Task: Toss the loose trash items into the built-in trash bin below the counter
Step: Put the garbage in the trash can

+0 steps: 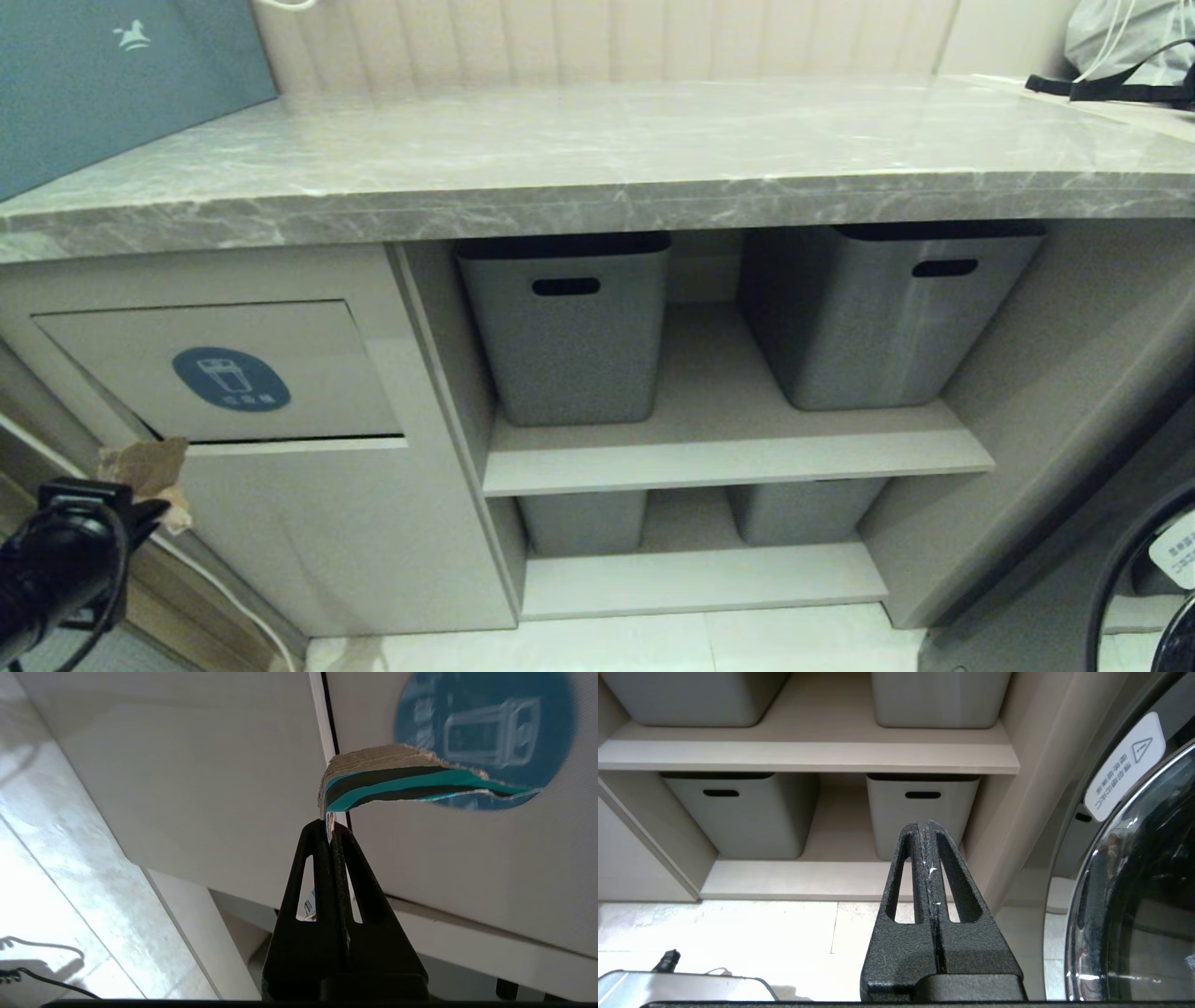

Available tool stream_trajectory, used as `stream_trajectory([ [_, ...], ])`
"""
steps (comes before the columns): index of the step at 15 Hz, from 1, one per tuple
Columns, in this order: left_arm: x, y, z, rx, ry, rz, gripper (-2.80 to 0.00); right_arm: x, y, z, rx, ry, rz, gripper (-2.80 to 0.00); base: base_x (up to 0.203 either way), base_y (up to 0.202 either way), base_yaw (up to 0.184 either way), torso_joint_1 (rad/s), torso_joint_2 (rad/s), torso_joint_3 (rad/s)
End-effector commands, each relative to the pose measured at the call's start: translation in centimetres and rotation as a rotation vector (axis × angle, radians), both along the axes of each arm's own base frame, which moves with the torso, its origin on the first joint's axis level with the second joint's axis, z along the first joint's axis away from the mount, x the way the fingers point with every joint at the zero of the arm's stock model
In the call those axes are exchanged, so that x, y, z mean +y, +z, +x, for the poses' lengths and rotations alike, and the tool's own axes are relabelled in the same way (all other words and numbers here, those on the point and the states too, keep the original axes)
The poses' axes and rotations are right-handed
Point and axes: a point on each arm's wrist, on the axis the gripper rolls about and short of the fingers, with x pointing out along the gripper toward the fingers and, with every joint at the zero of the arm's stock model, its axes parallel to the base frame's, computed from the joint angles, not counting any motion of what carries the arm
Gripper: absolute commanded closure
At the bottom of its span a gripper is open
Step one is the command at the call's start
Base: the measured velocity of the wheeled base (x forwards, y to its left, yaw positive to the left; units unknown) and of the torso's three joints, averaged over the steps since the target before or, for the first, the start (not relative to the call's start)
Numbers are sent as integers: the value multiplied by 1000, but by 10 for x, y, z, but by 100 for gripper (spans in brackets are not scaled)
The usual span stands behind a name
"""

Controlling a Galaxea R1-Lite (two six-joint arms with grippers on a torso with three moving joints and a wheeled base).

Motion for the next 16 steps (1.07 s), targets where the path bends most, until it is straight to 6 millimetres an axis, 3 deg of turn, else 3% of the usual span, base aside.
stream_trajectory([
  [1, -4, -8, 12, 29, -40, -26, 0, 0, 0, 0, -3, 1, 0, 0, 0, 0, 0, -37, 137, 110],
  [6, -35, -1, 61, -74, -198, -42, 0, 0, 0, 0, -3, 1, 0, 0, 0, 0, 0, -6, 30, 25],
  [14, -65, -7, 140, -129, -129, -147, 0, 0, 0, 0, -2, 0, 0, 0, 0, 0, 0, 0, 0, 0],
  [16, -77, -7, 149, -149, -97, -187, 0, 0, 1, 0, -3, 0, 0, 0, 0, 0, 0, 0, 0, 0],
])
